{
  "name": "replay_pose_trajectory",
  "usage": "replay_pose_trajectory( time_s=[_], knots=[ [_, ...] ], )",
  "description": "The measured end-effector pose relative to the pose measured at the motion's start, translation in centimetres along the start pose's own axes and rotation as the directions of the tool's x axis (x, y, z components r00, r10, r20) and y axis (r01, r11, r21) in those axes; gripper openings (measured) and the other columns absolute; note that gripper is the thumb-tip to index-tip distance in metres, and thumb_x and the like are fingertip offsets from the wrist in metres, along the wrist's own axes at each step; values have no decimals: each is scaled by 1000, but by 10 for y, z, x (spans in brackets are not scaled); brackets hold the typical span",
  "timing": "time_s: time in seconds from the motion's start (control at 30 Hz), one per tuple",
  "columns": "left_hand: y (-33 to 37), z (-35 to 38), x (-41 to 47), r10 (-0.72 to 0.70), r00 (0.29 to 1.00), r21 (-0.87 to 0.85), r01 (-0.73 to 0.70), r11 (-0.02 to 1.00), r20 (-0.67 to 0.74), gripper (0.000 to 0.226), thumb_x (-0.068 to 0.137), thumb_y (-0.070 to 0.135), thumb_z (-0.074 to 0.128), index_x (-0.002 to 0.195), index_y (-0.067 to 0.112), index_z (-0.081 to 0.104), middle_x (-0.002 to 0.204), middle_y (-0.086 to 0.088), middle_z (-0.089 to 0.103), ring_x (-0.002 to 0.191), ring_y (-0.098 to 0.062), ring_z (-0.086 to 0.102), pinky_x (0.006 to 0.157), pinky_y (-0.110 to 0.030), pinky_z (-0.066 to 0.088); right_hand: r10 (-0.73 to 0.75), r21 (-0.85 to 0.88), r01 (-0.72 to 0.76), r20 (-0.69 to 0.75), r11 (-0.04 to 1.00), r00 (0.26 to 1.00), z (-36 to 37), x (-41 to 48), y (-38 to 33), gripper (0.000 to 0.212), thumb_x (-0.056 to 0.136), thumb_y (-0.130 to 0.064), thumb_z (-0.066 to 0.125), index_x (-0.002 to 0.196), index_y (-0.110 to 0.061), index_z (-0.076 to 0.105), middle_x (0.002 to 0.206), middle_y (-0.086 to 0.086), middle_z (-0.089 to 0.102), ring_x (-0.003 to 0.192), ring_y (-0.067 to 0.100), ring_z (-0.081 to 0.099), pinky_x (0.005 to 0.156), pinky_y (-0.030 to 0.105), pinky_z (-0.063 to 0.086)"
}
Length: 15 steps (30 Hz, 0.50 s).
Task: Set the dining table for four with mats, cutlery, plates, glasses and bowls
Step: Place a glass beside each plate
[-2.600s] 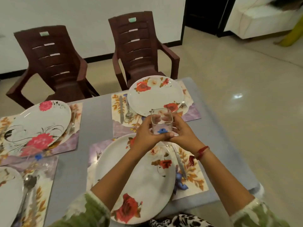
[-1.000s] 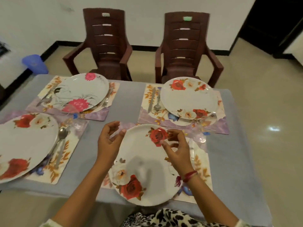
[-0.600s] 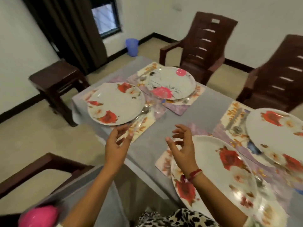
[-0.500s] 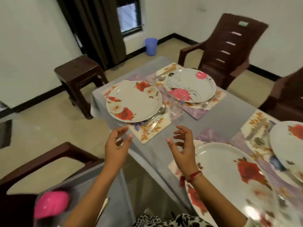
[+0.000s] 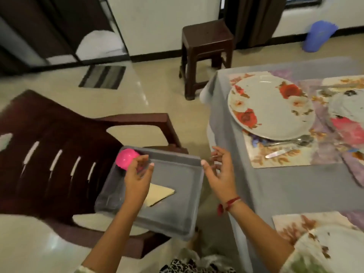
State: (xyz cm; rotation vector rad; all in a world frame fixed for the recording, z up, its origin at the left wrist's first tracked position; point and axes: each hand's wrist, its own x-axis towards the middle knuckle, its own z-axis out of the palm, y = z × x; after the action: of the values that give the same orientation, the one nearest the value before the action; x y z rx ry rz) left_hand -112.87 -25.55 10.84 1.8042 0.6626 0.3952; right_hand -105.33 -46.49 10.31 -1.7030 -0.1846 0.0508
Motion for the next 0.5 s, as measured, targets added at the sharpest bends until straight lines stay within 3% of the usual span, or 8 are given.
replay_pose_trajectory(
  time_s=[0.1, 0.37, 0.43, 0.5],
  knots=[
    [-27, -30, 8, -66, 993, 60, 72, 996, -94, 21, 92, 16, 60, 112, 16, 56, 117, -5, 59, 102, -12, 58, 84, -21, 47, 3, -44, 3, 141, 999, 990, 34, 4, 9, 47, 86, -23, 67, 119, -43, 40, 110, -6, 50, 100, 10, 53, 82, 22, 48],
    [-98, -95, 24, -222, 927, 211, 292, 933, -301, 39, 89, 20, 64, 124, 8, 52, 122, -6, 50, 107, -14, 50, 88, -25, 38, 55, -237, 79, 511, 968, 858, 110, 3, 50, 50, 83, -23, 70, 126, -26, 44, 114, -2, 43, 99, 7, 48, 81, 7, 39],
    [-122, -112, 28, -267, 916, 261, 348, 900, -300, 43, 87, 20, 66, 125, 8, 51, 117, -3, 45, 112, -20, 49, 89, -27, 37, 79, -273, 105, 587, 956, 806, 135, -3, 68, 52, 81, -25, 72, 127, -21, 46, 113, -5, 42, 100, 8, 47, 82, 10, 38],
    [-146, -126, 30, -333, 903, 311, 410, 857, -273, 51, 85, 23, 69, 129, 9, 48, 123, -8, 43, 118, -27, 47, 96, -33, 39, 98, -291, 125, 645, 949, 757, 161, -10, 85, 56, 79, -25, 74, 127, -21, 46, 111, -10, 41, 101, 9, 46, 87, 21, 42]
  ],
)
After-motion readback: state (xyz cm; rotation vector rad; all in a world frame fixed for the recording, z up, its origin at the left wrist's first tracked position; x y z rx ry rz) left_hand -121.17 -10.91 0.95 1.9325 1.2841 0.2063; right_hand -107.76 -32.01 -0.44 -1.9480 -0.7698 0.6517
